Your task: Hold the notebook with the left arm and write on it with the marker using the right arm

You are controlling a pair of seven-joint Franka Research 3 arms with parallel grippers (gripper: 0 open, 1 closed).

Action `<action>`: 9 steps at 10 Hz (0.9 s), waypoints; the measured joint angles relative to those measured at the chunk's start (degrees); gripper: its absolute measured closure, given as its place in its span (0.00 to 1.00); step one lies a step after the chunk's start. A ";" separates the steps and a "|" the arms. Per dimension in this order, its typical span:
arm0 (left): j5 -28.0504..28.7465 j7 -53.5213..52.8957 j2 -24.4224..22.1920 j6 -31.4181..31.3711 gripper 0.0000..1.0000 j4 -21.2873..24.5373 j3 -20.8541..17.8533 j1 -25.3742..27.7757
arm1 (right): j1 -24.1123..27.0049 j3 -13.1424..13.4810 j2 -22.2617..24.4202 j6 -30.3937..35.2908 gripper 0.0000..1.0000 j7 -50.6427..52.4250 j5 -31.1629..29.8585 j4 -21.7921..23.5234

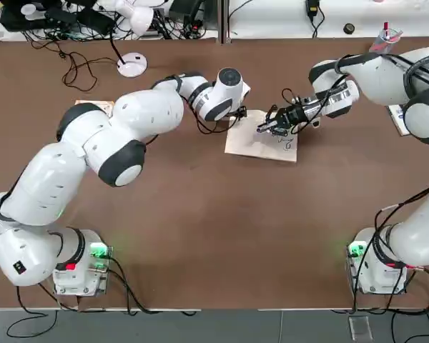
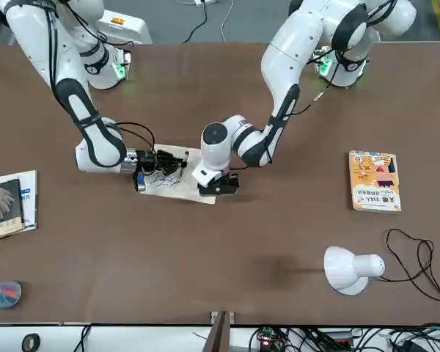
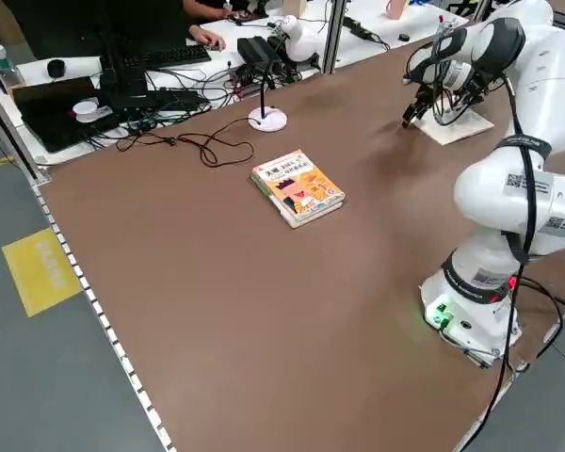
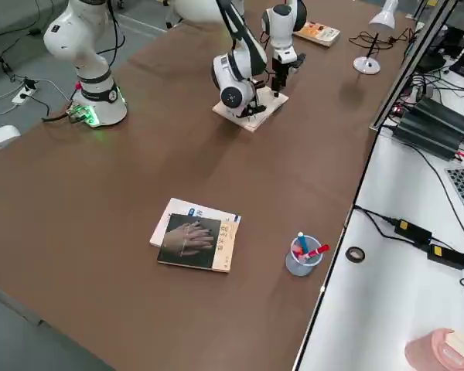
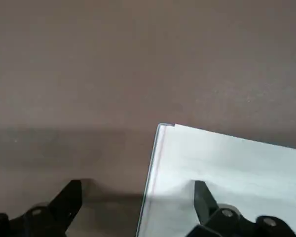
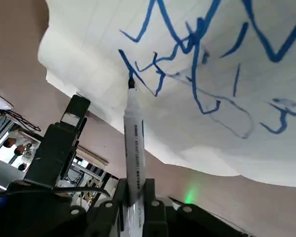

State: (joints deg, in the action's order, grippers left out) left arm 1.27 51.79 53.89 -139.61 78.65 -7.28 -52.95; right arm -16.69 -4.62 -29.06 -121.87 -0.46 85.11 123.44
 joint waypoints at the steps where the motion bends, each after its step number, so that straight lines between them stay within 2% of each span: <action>1: 0.00 0.00 0.00 0.00 0.00 0.00 0.00 0.00 | -0.14 0.00 -0.14 -0.02 0.83 0.30 0.37 0.00; 9: 0.00 0.00 0.00 0.00 0.00 0.00 0.00 0.00 | -0.19 0.06 -0.21 0.03 0.83 0.67 0.51 -0.01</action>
State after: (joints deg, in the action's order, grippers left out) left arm 1.27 51.79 53.89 -139.61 78.65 -7.28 -52.95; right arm -16.87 -4.56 -29.27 -121.84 0.21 85.62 123.43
